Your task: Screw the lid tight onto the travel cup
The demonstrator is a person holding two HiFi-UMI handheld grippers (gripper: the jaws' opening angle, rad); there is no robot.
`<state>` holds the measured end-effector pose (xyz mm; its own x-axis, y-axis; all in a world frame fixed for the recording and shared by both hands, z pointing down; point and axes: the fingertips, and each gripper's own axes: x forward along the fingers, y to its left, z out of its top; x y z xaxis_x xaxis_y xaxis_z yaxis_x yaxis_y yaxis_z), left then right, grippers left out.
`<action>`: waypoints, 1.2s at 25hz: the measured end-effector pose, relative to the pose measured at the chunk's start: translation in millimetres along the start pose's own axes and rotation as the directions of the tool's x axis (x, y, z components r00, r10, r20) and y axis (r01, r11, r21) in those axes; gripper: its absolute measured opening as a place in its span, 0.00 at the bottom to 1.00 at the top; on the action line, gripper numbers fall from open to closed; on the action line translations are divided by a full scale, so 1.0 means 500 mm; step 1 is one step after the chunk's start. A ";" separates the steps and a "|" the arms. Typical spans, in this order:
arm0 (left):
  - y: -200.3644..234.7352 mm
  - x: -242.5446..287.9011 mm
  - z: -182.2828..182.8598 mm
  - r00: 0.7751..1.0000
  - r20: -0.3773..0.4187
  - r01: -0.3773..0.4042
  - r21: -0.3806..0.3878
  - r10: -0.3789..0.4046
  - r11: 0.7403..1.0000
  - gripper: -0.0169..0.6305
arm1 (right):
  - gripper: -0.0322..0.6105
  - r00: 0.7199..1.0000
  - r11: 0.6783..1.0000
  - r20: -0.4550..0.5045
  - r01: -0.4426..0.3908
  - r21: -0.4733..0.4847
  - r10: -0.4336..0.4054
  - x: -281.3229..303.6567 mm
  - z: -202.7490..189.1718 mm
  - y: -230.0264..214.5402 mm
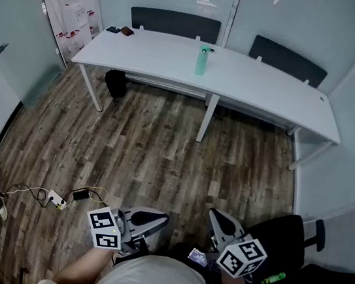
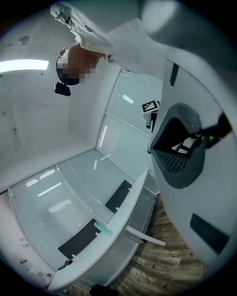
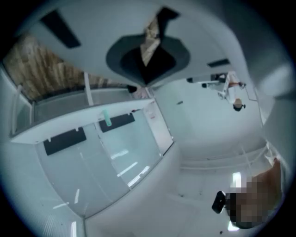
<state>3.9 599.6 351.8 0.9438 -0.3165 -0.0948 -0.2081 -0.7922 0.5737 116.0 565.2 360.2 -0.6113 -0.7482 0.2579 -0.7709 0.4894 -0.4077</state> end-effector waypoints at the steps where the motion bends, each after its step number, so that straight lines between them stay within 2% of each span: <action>1: -0.002 -0.002 0.000 1.000 0.000 0.001 0.000 -0.001 1.000 0.05 | 0.08 1.000 1.000 0.000 0.002 0.001 -0.002 -0.002 -0.001 0.002; 12: 0.010 -0.014 0.003 1.000 0.020 -0.011 -0.003 0.011 1.000 0.05 | 0.08 1.000 1.000 -0.002 0.018 -0.004 -0.018 0.003 -0.007 0.006; 17: 0.009 -0.027 0.012 0.999 0.038 -0.012 -0.004 0.012 1.000 0.05 | 0.09 1.000 1.000 -0.022 -0.013 0.021 0.014 0.010 -0.014 0.024; 21: 0.014 -0.051 0.023 0.998 0.053 -0.018 0.001 0.018 1.000 0.05 | 0.09 0.999 0.999 -0.035 -0.022 -0.038 0.021 0.027 -0.014 0.052; 24: 0.021 -0.071 0.031 0.998 0.061 -0.022 -0.002 0.022 1.000 0.13 | 0.12 0.999 0.996 -0.049 -0.019 -0.083 0.015 0.042 -0.015 0.072; 26: 0.027 -0.083 0.037 0.998 0.061 -0.024 0.002 0.024 1.000 0.18 | 0.22 0.999 0.996 -0.047 -0.018 -0.087 0.014 0.050 -0.016 0.082; 30: 0.047 -0.128 0.049 0.998 0.056 -0.035 0.011 0.034 0.999 0.23 | 0.23 1.000 0.998 -0.026 0.001 -0.063 -0.002 0.076 -0.024 0.105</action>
<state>-67.8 588.4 351.2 0.9201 -0.3725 -0.1206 -0.2441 -0.7865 0.5673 50.2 567.7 359.0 -0.6138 -0.7376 0.2812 -0.7811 0.5161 -0.3514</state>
